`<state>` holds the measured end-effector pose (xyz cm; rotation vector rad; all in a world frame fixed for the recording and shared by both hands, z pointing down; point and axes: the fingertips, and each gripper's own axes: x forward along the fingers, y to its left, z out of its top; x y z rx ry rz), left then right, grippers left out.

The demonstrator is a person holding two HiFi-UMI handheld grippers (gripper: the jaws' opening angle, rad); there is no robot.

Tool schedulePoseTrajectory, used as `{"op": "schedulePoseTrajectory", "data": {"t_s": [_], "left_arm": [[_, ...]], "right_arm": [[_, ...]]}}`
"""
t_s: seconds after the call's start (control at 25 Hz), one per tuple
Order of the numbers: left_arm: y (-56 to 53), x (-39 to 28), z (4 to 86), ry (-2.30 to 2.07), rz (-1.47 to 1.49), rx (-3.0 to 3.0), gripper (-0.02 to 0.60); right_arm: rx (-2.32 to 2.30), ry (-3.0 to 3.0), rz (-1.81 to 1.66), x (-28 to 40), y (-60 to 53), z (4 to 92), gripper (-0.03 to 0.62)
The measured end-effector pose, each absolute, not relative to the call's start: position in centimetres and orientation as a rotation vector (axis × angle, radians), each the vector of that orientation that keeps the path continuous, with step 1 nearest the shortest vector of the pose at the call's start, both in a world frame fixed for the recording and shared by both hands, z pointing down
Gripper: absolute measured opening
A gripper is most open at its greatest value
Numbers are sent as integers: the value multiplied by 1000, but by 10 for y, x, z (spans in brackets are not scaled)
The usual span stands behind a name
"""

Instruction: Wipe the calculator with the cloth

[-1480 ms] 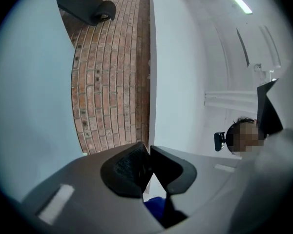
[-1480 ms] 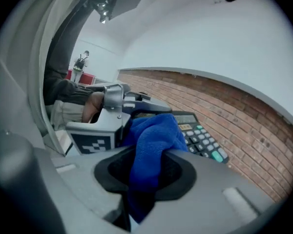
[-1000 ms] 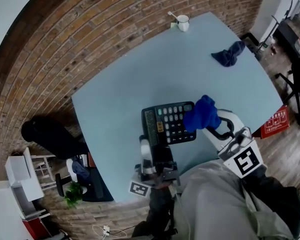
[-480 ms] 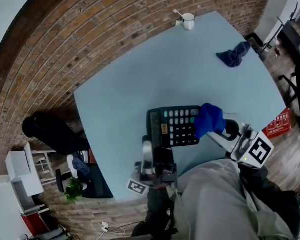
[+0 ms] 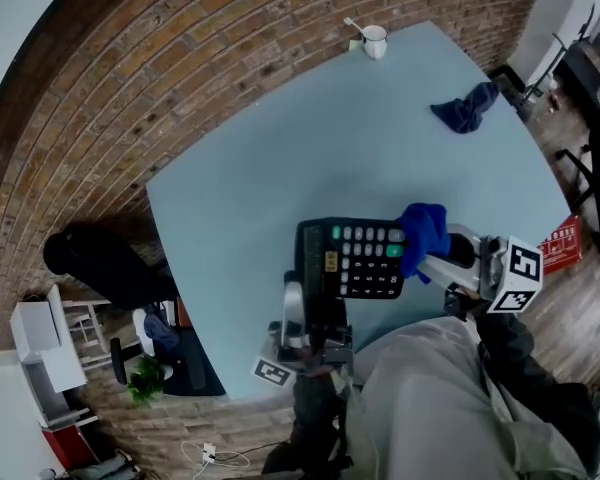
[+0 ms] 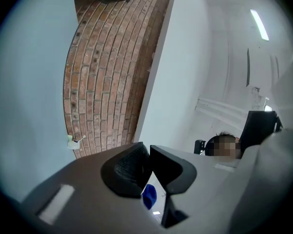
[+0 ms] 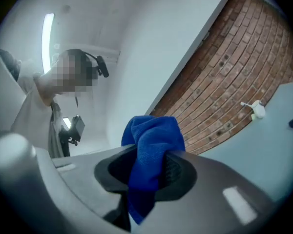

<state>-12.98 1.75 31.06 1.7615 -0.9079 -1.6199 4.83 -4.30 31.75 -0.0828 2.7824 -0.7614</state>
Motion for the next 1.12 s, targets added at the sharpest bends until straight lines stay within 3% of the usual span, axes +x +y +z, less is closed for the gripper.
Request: {"op": "schedulePoseTrajectory", "data": {"t_s": [0.2, 0.36, 0.64, 0.68, 0.76, 0.84, 1.04, 1.12], "left_arm": [[21, -131, 310, -871, -1612, 1796, 41], [21, -128, 310, -862, -1608, 1807, 40], [30, -128, 297, -1025, -1632, 1940, 39], [32, -128, 297, -1089, -1626, 1976, 74], [32, -125, 308, -1222, -1526, 2041, 272], [26, -120, 322, -1255, -1445, 2048, 313], [16, -112, 338, -1111, -1554, 1892, 311], [18, -109, 330, -1034, -1625, 1863, 171]], "right_arm": [[95, 2729, -870, 45, -24, 322, 106], [210, 2692, -863, 39, -13, 311, 155], [185, 2581, -1048, 20, -16, 317, 140], [186, 2564, -1060, 19, -15, 316, 140], [209, 2513, -1094, 16, -12, 313, 140], [267, 2460, -1101, 16, -6, 307, 137], [348, 2351, -1107, 18, -1, 294, 73], [292, 2459, -1101, 8, -2, 304, 72]]}}
